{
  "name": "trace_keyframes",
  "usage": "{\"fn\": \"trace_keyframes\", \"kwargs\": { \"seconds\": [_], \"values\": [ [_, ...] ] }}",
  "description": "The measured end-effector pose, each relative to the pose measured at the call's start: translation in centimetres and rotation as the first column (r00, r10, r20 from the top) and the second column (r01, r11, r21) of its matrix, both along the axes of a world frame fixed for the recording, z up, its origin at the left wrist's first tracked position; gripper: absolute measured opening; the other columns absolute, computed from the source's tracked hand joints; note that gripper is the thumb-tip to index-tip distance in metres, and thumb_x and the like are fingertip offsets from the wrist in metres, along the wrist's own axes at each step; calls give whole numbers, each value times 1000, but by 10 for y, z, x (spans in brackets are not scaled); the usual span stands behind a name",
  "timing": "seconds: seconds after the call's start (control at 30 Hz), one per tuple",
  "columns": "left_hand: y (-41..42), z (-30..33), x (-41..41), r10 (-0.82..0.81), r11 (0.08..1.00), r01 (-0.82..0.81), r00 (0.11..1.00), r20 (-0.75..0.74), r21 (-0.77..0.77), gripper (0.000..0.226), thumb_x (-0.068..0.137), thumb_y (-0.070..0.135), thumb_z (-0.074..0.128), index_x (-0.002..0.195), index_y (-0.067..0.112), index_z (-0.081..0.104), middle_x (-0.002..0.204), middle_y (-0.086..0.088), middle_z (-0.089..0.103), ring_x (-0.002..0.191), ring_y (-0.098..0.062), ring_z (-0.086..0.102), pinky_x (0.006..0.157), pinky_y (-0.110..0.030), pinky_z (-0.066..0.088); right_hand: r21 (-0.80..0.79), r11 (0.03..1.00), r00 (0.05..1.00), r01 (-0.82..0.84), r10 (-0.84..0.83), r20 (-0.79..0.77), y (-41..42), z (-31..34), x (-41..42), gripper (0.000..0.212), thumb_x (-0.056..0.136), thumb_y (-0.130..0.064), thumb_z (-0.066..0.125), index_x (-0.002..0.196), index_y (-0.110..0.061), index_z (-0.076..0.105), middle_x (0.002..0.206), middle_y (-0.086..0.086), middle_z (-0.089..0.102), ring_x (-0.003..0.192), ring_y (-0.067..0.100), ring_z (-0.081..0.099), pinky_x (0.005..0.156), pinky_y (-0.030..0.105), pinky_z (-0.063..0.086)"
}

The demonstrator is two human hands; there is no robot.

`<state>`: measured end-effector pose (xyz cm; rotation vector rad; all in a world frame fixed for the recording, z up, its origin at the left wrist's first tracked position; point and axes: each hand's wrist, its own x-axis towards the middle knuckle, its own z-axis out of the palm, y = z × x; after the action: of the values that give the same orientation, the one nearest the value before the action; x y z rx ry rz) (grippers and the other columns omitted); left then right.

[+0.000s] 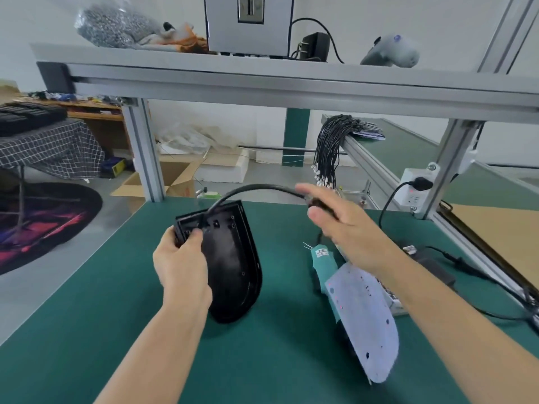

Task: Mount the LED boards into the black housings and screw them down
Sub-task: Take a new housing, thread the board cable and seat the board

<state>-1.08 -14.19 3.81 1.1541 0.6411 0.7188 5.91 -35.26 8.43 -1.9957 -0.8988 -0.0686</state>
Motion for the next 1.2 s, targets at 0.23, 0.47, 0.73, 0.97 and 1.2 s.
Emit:
{"fn": "trace_keyframes", "kwargs": {
  "seconds": [0.23,0.47,0.73,0.97,1.2],
  "values": [
    [-43,9,-26,-211,976,213,976,63,-41,28,90,6,59,73,25,72,75,-2,73,72,-20,68,61,-33,57,-291,943,959,164,-84,269,61,-14,-38,29,90,-33,62,111,-21,47,80,-7,55,82,20,56,71,34,41],
    [-43,6,-52,-253,955,273,953,166,-114,42,81,-16,52,76,21,72,72,-4,73,59,-14,68,46,-21,51,130,966,975,224,-223,-18,67,-46,-50,17,77,-18,77,90,-16,68,83,-6,72,76,4,63,71,13,44],
    [-45,-5,-46,-330,942,335,931,157,-5,53,72,-22,47,81,25,71,71,0,69,64,-10,63,53,-21,53,-44,965,917,260,-233,324,76,-38,-58,17,87,-28,63,83,-12,70,81,-4,55,76,20,57,66,41,46],
    [-58,-7,-41,-287,942,257,950,121,215,66,48,-3,41,97,33,67,93,-1,58,76,-15,58,59,-29,47,19,917,915,398,-399,55,84,-21,-51,9,75,-18,71,71,-9,70,74,3,68,75,25,61,69,37,48],
    [-56,-5,-35,-297,909,258,952,74,328,67,58,-7,40,103,35,65,100,0,56,87,-20,62,72,-38,53,207,833,854,514,-475,-211,99,-26,-57,5,76,-13,68,73,-11,71,69,-3,69,68,17,62,63,29,48]
  ]
}}
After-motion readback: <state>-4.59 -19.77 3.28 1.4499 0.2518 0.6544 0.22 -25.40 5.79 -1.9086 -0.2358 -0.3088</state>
